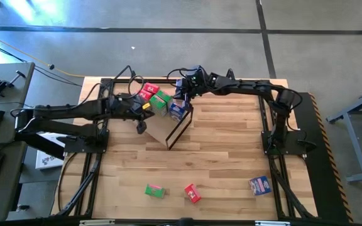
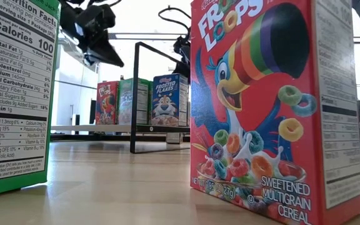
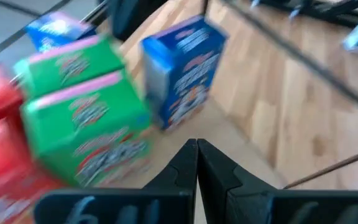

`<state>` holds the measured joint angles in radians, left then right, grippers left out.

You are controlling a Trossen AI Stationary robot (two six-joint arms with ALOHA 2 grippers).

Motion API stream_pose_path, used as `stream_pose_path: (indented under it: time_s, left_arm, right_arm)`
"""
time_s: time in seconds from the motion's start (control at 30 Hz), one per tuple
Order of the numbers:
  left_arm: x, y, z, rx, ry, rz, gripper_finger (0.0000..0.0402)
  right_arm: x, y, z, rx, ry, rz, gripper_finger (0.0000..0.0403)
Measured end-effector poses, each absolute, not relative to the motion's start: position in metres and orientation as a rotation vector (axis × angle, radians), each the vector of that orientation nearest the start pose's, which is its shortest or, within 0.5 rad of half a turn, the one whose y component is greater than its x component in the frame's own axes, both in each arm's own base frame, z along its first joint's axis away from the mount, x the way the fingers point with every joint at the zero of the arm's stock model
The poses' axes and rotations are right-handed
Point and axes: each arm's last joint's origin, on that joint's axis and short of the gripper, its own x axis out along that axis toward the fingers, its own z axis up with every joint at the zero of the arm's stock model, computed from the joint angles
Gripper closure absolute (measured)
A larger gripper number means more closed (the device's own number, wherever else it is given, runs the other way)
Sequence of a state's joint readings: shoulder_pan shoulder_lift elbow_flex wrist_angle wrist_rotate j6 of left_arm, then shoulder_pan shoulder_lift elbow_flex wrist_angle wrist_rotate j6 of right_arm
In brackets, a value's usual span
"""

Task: Stack cereal on shelf
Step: Adjust the cereals on the shelf

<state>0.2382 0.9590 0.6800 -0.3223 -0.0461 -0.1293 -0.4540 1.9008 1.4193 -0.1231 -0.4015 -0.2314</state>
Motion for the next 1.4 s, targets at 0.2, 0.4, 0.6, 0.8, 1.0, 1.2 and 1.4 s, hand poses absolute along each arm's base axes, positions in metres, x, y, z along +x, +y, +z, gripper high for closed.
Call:
stream_pose_path:
  time_s: [0.2,0.4,0.6,0.8,1.0,1.2,1.4]
  left_arm:
    - [0.173,0.058,0.252,-0.227,0.674,0.478,0.0401]
    - [0.163,0.071,0.243,-0.244,0.781,0.614,0.0401]
    - [0.16,0.079,0.243,-0.207,0.792,0.637,0.0401]
    - [0.154,0.088,0.244,-0.201,0.796,0.654,0.0401]
    - [0.149,0.097,0.244,-0.215,0.792,0.671,0.0401]
    - [0.152,0.104,0.242,-0.229,0.784,0.647,0.0401]
    - [0.16,0.109,0.237,-0.234,0.787,0.63,0.0401]
  right_arm:
    - [0.379,-0.18,0.252,0.007,0.56,0.008,0.0403]
    - [0.363,-0.177,0.277,-0.054,0.548,-0.001,0.0403]
    - [0.364,-0.184,0.273,-0.033,0.547,-0.019,0.0403]
    - [0.362,-0.183,0.274,-0.053,0.554,-0.004,0.0403]
    - [0.358,-0.185,0.264,-0.04,0.56,-0.009,0.0403]
    - [0.357,-0.184,0.254,-0.011,0.556,-0.009,0.0403]
    - [0.357,-0.184,0.256,-0.018,0.542,-0.012,0.0403]
